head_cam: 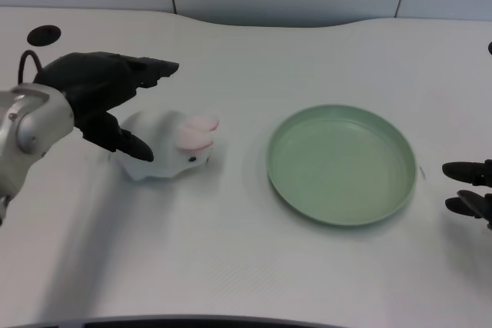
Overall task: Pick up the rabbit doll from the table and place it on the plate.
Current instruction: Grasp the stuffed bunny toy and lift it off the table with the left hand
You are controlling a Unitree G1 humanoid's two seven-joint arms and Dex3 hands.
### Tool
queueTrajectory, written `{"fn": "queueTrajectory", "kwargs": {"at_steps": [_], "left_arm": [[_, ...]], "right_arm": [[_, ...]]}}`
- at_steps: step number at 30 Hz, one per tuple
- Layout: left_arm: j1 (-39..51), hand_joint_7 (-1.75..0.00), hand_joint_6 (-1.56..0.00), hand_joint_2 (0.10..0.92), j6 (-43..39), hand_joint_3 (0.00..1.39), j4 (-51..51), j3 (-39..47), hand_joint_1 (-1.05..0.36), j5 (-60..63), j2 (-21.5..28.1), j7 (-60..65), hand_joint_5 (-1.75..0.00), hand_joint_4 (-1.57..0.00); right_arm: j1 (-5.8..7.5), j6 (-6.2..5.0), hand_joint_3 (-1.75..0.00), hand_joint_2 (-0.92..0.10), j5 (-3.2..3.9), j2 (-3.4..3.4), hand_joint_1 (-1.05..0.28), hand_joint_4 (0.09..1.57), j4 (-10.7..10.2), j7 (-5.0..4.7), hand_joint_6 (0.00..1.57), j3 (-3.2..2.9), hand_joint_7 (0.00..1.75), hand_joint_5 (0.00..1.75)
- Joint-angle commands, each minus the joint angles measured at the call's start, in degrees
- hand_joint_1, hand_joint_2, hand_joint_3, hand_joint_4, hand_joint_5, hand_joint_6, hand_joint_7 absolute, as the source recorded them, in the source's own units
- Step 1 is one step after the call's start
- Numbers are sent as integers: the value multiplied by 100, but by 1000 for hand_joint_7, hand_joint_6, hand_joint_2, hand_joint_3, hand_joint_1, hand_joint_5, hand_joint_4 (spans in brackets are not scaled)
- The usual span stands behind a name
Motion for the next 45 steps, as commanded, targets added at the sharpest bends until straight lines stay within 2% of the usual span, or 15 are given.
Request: {"fn": "queueTrajectory", "kwargs": {"at_steps": [1, 2, 5, 7, 11, 17, 22, 27, 33, 35, 37, 38, 40, 43, 45], "left_arm": [[-353, -7, -53, 920, 133, 26, 588, -220, -976, 98, -173, -69, -1, -2], [-480, -4, -41, 920, 182, 27, 797, -296, -982, 134, -247, -71, 0, -1], [-962, 0, -13, 921, 315, 34, 1674, -528, -995, 218, -528, -32, 1, 1], [-1113, 0, -7, 921, 289, 35, 1971, -605, -997, 215, -598, 21, 1, 1], [-1635, -23, -54, 904, 651, 21, 2963, -884, -1004, 354, -1038, -74, 1, 1], [-1825, -32, -92, 897, 938, 10, 3594, -1334, -987, 662, -1414, 144, 0, 0], [-1879, -15, -71, 891, 1135, 4, 3818, -1481, -982, 749, -1549, 135, 1, 1], [-1862, -16, -81, 876, 1162, 1, 3888, -1474, -1006, 683, -1609, 79, 1, 1], [-1882, -4, -60, 826, 1218, 0, 3929, -1618, -896, 747, -1697, -202, 1, 1], [-1843, -6, -66, 788, 1242, 0, 3932, -1706, -842, 832, -1740, 27, 1, 1], [-1747, -9, -74, 766, 1213, 0, 3936, -1806, -806, 935, -1768, 457, 1, 1], [-1701, -25, -110, 762, 1180, 1, 3941, -1852, -793, 979, -1771, 671, -28, -55], [-1617, -33, -137, 762, 1114, 2, 3959, -1972, -784, 1100, -1777, 1070, -46, -98], [-1519, -51, -321, 769, 1054, 3, 4006, -2141, -758, 1264, -1785, 1476, -103, -261], [-1460, -44, -347, 770, 1036, 2, 4028, -2219, -748, 1330, -1775, 1662, -104, -279]], "right_arm": [[158, 137, -197, -921, -8, -40, -428, 1015, -180, -68, 908, -7, 2, 4], [165, 137, -197, -921, 0, -38, -427, 1019, -185, -65, 912, -9, 4, 6], [170, 44, -197, -921, 138, -27, -417, 1019, -103, 66, 920, -54, 7, 6], [171, 25, -197, -921, 167, -27, -413, 1019, -87, 101, 921, -64, 7, 5], [262, 47, -198, -921, 101, -55, -419, 1025, -200, 37, 923, -58, 7, 8], [385, -13, -199, -921, 90, -77, -427, 1020, -319, 59, 917, -57, 2, 4], [511, -21, -203, -921, 152, -66, -424, 1028, -479, 121, 913, -75, 1, 7], [658, -38, -207, -921, 143, -66, -419, 1026, -662, 122, 914, -78, 3, 5], [822, -55, -211, -921, 97, -67, -413, 1027, -868, 76, 910, -75, 0, 5], [868, -18, -212, -921, 126, -58, -413, 1026, -939, 87, 908, -82, 0, 4], [934, 86, -211, -921, 164, -42, -413, 1027, -1073, 96, 912, -87, 3, 5], [955, 114, -213, -921, 168, -39, -413, 1026, -1115, 96, 916, -86, 5, 4], [991, 144, -215, -921, 161, -41, -414, 1025, -1179, 94, 919, -81, 5, 3], [1041, 174, -220, -921, 179, -37, -409, 1023, -1258, 114, 917, -83, 4, 2], [1075, 184, -221, -921, 181, -32, -404, 1023, -1305, 113, 916, -84, 3, 2]]}}
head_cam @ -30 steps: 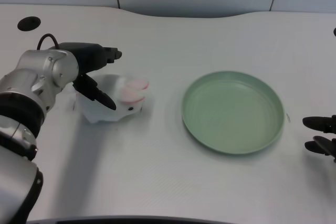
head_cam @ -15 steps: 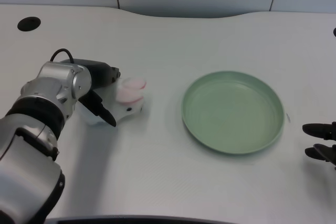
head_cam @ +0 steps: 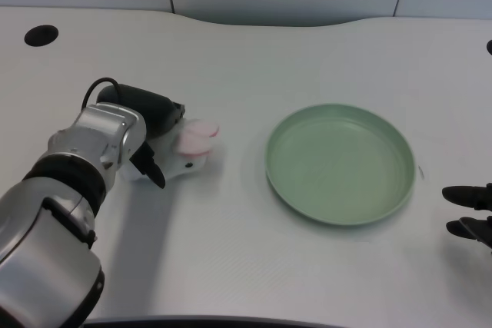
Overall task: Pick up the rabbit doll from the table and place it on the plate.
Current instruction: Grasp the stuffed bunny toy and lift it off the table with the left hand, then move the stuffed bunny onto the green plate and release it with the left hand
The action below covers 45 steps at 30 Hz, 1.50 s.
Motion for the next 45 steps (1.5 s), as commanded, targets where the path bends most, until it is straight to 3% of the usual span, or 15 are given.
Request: {"fn": "queueTrajectory", "kwargs": {"at_steps": [1, 6, 7, 9, 12, 14, 20, 25, 29, 31, 33, 35, 38, 41, 45], "left_arm": [[211, -49, -379, 765, -36, 1, 94, -178, -721, 184, 32, 361, -118, -308], [378, -75, -541, 745, -61, 0, 118, -260, -519, 252, 92, 861, -192, -407], [401, -100, -589, 758, -89, 2, 118, -224, -437, 210, 106, 911, -318, -401], [437, -186, -612, 775, -200, 1, 120, -171, -362, 156, 153, 1041, -885, -183], [488, -1162, -250, 836, -377, 6, 128, -143, -263, 151, 221, 1312, -1489, -137], [503, -1401, -168, 869, -388, 9, 148, -133, -229, 155, 221, 1382, -1640, -157], [454, -1202, -502, 904, -258, 6, 177, -258, -237, 296, 168, 1409, -1522, -521], [444, -1246, -564, 916, -377, 36, 163, -174, -217, 191, 197, 1499, -1656, -566], [371, -1021, -674, 921, -501, 72, 133, 74, -204, -11, 237, 1607, -1732, -541], [316, -1525, -506, 921, -637, 92, 109, 158, -164, -73, 277, 1727, -1743, -623], [229, -1687, -444, 921, -729, 99, 90, 189, -147, -80, 301, 1855, -1746, -644], [84, -1731, -455, 917, -800, 94, 52, 231, -136, -79, 305, 2128, -1746, -666], [-76, -1745, -427, 920, -786, 109, 36, 291, -142, -102, 261, 2224, -1746, -675], [-283, -1746, -462, 916, -759, 127, -4, 502, -130, -290, 111, 2126, -1746, -691], [-443, -1746, -497, 905, -762, 101, -54, 650, -128, -446, -94, 2070, -1746, -711]], "right_arm": [[141, 60, -222, -921, 75, -35, -405, 1021, -132, -6, 914, -57, 2, 1], [207, 70, -221, -921, 113, -13, -410, 1020, -216, 11, 909, -64, 0, 1], [219, 86, -220, -921, 119, -12, -409, 1020, -239, 13, 911, -65, 1, 1], [255, 154, -220, -921, 148, -9, -409, 1020, -310, 24, 913, -67, 2, 1], [311, 242, -216, -921, 198, -1, -412, 1018, -396, 39, 908, -71, 0, 0], [330, 234, -214, -921, 218, 3, -410, 1017, -399, 44, 907, -71, 0, 0], [342, 82, -217, -921, 167, 20, -407, 1009, -330, -18, 913, -70, 2, 0], [317, 85, -221, -921, 179, 0, -406, 1008, -295, 14, 902, -62, 1, 0], [276, 143, -223, -921, 201, -2, -410, 1008, -249, 38, 899, -62, 2, 0], [257, 210, -221, -921, 213, 5, -411, 1008, -257, 33, 895, -63, 0, 0], [231, 221, -219, -921, 189, 1, -409, 1007, -245, 25, 892, -51, 0, 0], [196, 198, -220, -921, 133, -5, -406, 1001, -219, -3, 891, -30, 1, 0], [146, 198, -217, -921, 220, 46, -392, 1001, -173, 49, 899, -33, 5, 2], [11, -38, -216, -921, 90, 56, -400, 1008, 71, 0, 906, 22, 7, 5], [-146, -165, -216, -921, -22, 88, -419, 1020, 287, -52, 912, 83, 9, 11]]}}
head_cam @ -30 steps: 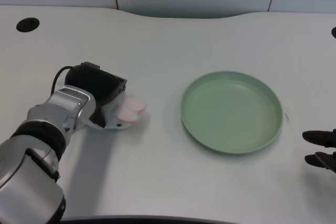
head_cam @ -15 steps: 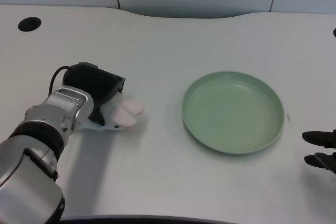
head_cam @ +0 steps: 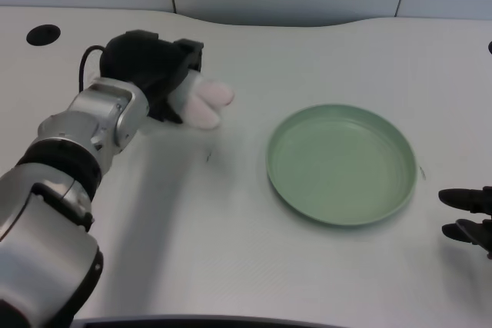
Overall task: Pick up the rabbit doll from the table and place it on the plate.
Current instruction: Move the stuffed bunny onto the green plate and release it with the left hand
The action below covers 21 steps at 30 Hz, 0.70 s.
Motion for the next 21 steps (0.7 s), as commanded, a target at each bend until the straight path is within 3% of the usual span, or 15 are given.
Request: {"fn": "queueTrajectory", "kwargs": {"at_steps": [1, 2, 3, 4, 6, 7, 9, 10, 12, 13, 21], "left_arm": [[-162, -1707, -516, 912, -56, 82, -78, 103, -156, -125, -132, -31, -1746, -701], [-216, -1677, -527, 916, -94, 71, -109, 113, -168, -149, -203, -20, -1746, -690], [-252, -1358, -611, 919, -119, 56, -129, 120, -208, -164, -251, -13, -1661, -695], [-286, -1210, -665, 919, -166, 47, -161, 129, -219, -182, -313, 25, -1654, -700], [-314, -1066, -729, 918, -222, 27, -190, 142, -220, -198, -372, 75, -1726, -700], [-346, -1122, -732, 916, -302, 25, -218, 122, -209, -186, -451, 101, -1736, -717], [-384, -1478, -650, 913, -395, 19, -242, 97, -169, -164, -540, 123, -1744, -783], [-421, -1470, -640, 912, -467, 18, -261, 54, -169, -136, -670, 116, -1720, -781], [-460, -1193, -714, 910, -539, 11, -271, 8, -182, -106, -812, 105, -1623, -756], [-470, -1151, -727, 910, -556, 9, -269, -2, -184, -100, -842, 105, -1610, -753], [-478, -1086, -752, 911, -572, 5, -248, -6, -186, -102, -846, 114, -1597, -750]], "right_arm": [[-109, -141, -216, -921, -34, 10, -418, 1018, 176, -37, 914, 35, 9, 9], [-136, -118, -216, -921, -28, 16, -417, 1017, 183, -15, 914, 49, 8, 8], [-153, -101, -215, -921, -21, 19, -416, 1019, 187, -1, 914, 58, 8, 9], [-181, -121, -214, -921, -18, 25, -414, 1021, 220, 15, 914, 71, 7, 10], [-212, -162, -214, -921, -15, 31, -409, 1025, 268, 28, 913, 88, 6, 11], [-233, -148, -214, -921, -6, 51, -408, 1025, 279, 25, 912, 103, 5, 11], [-254, -124, -212, -921, 7, 73, -406, 1026, 287, 17, 909, 122, 3, 11], [-267, -106, -212, -921, -22, 86, -406, 1030, 281, -6, 907, 145, 2, 13], [-279, -91, -212, -921, -62, 98, -408, 1043, 273, -35, 903, 170, 0, 19], [-281, -87, -212, -921, -72, 101, -409, 1045, 271, -41, 902, 174, 0, 20], [-282, -88, -214, -921, -80, 105, -411, 1047, 272, -43, 902, 170, 0, 20]]}}
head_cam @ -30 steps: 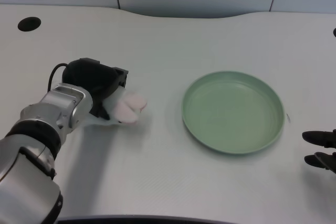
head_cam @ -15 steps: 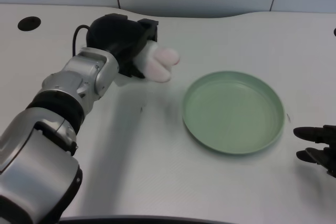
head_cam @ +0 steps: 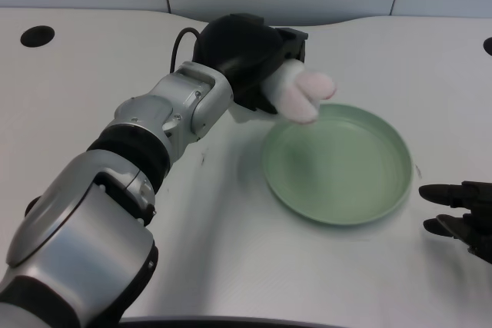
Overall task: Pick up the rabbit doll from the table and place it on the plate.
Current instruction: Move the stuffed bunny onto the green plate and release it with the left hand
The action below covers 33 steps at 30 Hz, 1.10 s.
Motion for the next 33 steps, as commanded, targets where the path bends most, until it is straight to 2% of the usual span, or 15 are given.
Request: {"fn": "queueTrajectory", "kwargs": {"at_steps": [1, 9, 10, 13, 14, 16, 17, 19, 21, 22, 23, 25, 28, 30, 33], "left_arm": [[-118, -1085, -753, 911, 12, 5, -20, -6, -186, 23, 60, 92, -1596, -750], [-117, -1078, -757, 912, 13, 3, -22, -8, -186, 21, 61, 91, -1596, -750], [-132, -1130, -748, 913, -159, 3, -41, -153, -186, 142, -131, 219, -1626, -762], [-161, -1433, -650, 917, -431, 6, -44, -387, -186, 329, -424, 446, -1733, -810], [-65, -1382, -637, 902, -466, 5, -5, -515, -195, 403, -721, 420, -1677, -815], [45, -859, -796, 864, -493, 4, 51, -704, -233, 515, -1097, 404, -1382, -852], [60, -763, -832, 862, -502, 4, 69, -750, -243, 543, -1174, 409, -1433, -841], [40, -725, -858, 868, -519, 4, 94, -756, -251, 524, -1174, 395, -1622, -803], [29, -752, -841, 879, -544, 5, 113, -744, -262, 503, -1170, 377, -1639, -801], [31, -758, -837, 880, -569, 5, 118, -747, -265, 508, -1160, 405, -1641, -801], [33, -696, -856, 868, -586, 3, 120, -750, -266, 513, -1152, 427, -1546, -819], [35, -629, -884, 862, -602, 2, 121, -755, -267, 517, -1144, 450, -1487, -834], [15, -597, -895, 871, -577, 4, 126, -758, -284, 511, -1137, 344, -1434, -830], [-2, -545, -900, 873, -539, 2, 128, -760, -292, 506, -1136, 258, -1255, -826], [0, -514, -930, 848, -529, 1, 125, -761, -267, 505, -1131, 255, -1198, -855]], "right_arm": [[-34, 4, -214, -921, 11, -32, -411, 1047, 49, -35, 902, -21, 0, 20], [-34, 4, -214, -921, 11, -32, -411, 1048, 49, -35, 902, -21, 0, 20], [-7, 37, -215, -921, 2, -38, -409, 1048, -5, -21, 898, -5, 0, 20], [36, 91, -217, -921, -11, -47, -402, 1048, -90, 0, 884, 19, 0, 19], [35, 24, -217, -921, 8, -47, -400, 1048, -49, 26, 879, 15, 0, 19], [42, -50, -214, -921, 28, -47, -396, 1043, -9, 58, 865, 13, 0, 16], [46, -52, -213, -921, 36, -42, -396, 1042, -9, 66, 864, 11, 0, 15], [61, -41, -212, -921, 24, -42, -398, 1044, -38, 64, 860, 14, 0, 16], [65, -75, -212, -921, 5, -46, -401, 1045, -34, 54, 858, 18, 0, 16], [73, -34, -212, -921, 23, -34, -401, 1045, -56, 51, 858, 14, 0, 16], [78, 0, -211, -921, 36, -24, -399, 1037, -74, 48, 861, 10, 2, 12], [85, 39, -210, -921, 53, -15, -398, 1033, -95, 48, 863, 6, 2, 9], [74, 23, -209, -921, 87, -6, -398, 1033, -68, 81, 863, 1, 2, 9], [69, 11, -207, -921, 45, -18, -406, 1038, -67, 62, 862, 14, 2, 12], [59, -34, -209, -921, 9, -33, -404, 1039, -47, 56, 854, 23, 0, 12]]}}
